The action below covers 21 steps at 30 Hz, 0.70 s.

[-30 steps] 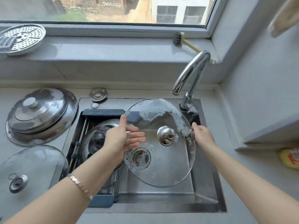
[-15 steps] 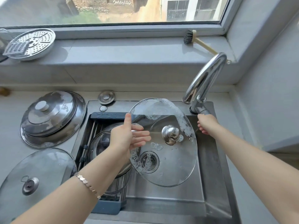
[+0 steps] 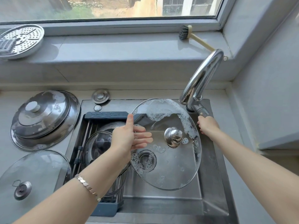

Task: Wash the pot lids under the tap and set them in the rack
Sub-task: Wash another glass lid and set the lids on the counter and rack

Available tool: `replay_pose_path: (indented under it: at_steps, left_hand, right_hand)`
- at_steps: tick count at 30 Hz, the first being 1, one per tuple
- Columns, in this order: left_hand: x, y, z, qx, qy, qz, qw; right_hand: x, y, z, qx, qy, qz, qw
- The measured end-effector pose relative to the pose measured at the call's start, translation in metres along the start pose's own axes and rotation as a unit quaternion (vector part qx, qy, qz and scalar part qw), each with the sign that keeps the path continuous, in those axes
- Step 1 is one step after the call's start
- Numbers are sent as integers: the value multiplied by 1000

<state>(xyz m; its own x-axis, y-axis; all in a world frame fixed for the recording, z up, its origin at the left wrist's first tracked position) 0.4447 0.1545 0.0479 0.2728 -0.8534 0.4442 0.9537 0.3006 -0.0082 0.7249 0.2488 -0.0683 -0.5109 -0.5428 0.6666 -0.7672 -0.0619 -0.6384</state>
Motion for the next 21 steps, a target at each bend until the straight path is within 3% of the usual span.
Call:
replay_pose_path:
  at_steps: [5,9,11,13,15,18,19,21]
  left_hand:
    - [2,-3,0,-3,5,3,1000]
    - [10,-1,-1,-15,24,-8,1000]
    - [15,2,-2,-37,42,-18,998]
    - [19,1,-3,-50,60,-12,997]
    - [22,-2,-4,-42,68,-3,997]
    - [23,-5,-3,-32,72,-4,997]
    - [23,-6,-3,-36,75,-3,997]
    - [23,-9,-2,-45,89,-1,995]
  right_hand:
    - [42,-6,-5,51,-4,60,997]
    - [108,22,-27,47,-125,-31,991]
    - [136,35,-39,103,-234,-45,966]
    - [166,44,-47,159,-371,-59,913]
    - [180,48,-51,162,-444,-78,878]
    - [161,44,-51,113,-329,-52,936]
    - [165,48,-49,131,-323,-40,937]
    - [198,64,-48,172,-446,-25,878]
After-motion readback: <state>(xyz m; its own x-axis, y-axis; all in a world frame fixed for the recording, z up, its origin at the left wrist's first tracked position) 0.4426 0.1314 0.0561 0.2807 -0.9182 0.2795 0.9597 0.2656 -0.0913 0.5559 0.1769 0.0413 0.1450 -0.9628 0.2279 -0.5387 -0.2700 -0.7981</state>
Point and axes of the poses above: each hand's wrist, its own x-axis away from the middle knuckle, its own y-axis out of the palm, z = x × y, the point moved 6 cm from there along -x, towards the middle knuckle, and after that the axes turned 15 degrees about y, right-handed, at the moved point
